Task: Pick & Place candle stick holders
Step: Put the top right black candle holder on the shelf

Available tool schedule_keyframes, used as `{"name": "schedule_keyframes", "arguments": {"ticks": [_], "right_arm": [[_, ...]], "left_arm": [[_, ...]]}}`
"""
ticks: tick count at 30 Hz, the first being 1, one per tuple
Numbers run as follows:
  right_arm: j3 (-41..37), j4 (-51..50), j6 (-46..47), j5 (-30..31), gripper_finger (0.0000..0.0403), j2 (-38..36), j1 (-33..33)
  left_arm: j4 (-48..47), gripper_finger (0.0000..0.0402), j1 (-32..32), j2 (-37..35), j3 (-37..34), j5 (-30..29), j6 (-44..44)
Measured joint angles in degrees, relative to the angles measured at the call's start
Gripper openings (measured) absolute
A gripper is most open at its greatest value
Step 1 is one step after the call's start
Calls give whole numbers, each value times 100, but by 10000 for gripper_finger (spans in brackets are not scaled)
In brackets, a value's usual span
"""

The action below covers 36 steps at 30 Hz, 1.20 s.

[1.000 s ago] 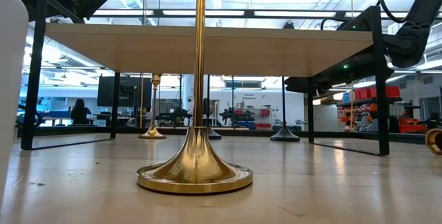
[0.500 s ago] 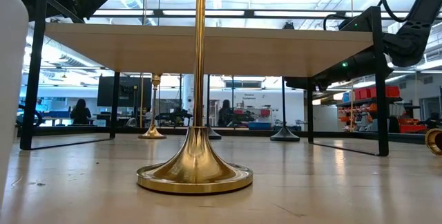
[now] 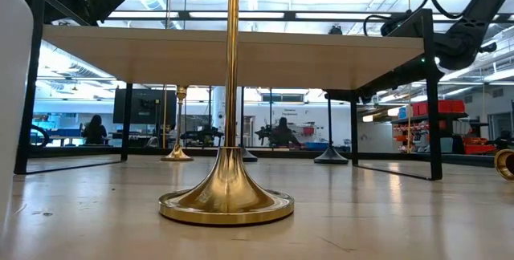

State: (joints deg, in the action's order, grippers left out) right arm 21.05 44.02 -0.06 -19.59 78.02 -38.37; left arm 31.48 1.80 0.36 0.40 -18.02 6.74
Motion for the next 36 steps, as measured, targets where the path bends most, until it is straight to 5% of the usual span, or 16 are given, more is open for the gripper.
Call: {"name": "schedule_keyframes", "arguments": {"ticks": [7,17,36], "right_arm": [[27,-128,66,-42,220,0,1],[27,-129,65,-42,15,0,0],[431,-665,102,115,2,-280,-11]], "left_arm": [[0,222,-1,0,0,0,0],[0,222,-2,0,0,0,0],[0,222,0,0,0,0,-2]]}}
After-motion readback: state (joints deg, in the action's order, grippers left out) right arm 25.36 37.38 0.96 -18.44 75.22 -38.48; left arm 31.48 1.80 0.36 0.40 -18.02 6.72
